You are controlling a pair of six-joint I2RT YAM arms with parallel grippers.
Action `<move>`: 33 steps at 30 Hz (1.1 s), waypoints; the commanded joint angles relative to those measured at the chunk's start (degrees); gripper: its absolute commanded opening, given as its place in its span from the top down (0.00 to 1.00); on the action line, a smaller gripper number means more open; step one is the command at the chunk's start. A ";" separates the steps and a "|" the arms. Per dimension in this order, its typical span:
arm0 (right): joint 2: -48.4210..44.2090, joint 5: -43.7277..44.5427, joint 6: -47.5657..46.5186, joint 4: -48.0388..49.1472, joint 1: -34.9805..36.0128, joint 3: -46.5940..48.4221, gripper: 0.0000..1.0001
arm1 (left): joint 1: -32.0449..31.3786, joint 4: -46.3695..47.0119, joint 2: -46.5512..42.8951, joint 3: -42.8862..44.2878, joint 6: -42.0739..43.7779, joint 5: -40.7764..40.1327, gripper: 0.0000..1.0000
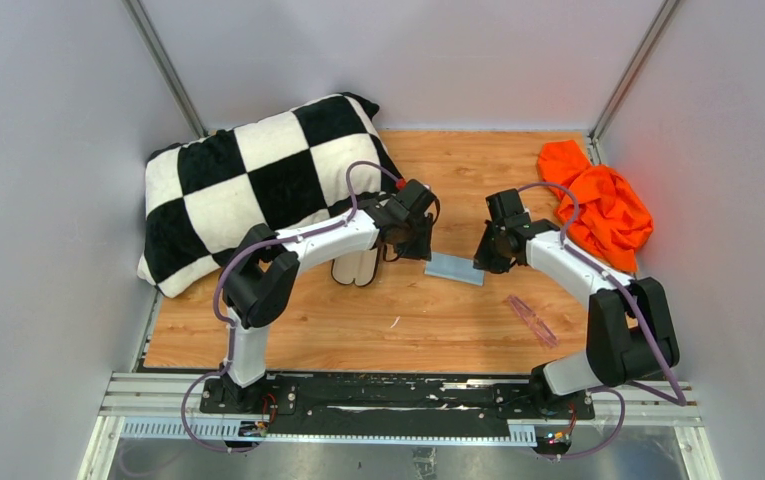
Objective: Organize the sunglasses
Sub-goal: Fold the glasses cleaning cloth at the center of the board.
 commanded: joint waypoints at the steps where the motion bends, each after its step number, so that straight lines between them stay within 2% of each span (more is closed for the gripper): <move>1: 0.73 -1.12 -1.65 -0.19 -0.68 -1.43 0.88 | 0.31 1.68 -0.63 -2.20 -0.07 2.09 0.65; 10: 4.64 -4.86 -2.46 -0.27 -0.71 0.27 0.91 | -0.04 4.54 2.64 -1.63 -0.10 8.13 0.69; 13: 5.01 -4.82 -2.35 0.25 -0.69 -0.95 0.91 | -0.04 7.83 3.57 -3.86 -0.98 9.08 0.71; 23: 10.27 -2.72 -3.76 0.84 -1.27 -1.92 0.92 | 0.22 5.76 7.86 -3.27 2.32 5.96 0.72; 33: 1.31 -4.11 -1.44 -0.97 -0.42 0.45 0.92 | 0.14 4.91 1.40 -2.26 1.04 8.21 0.71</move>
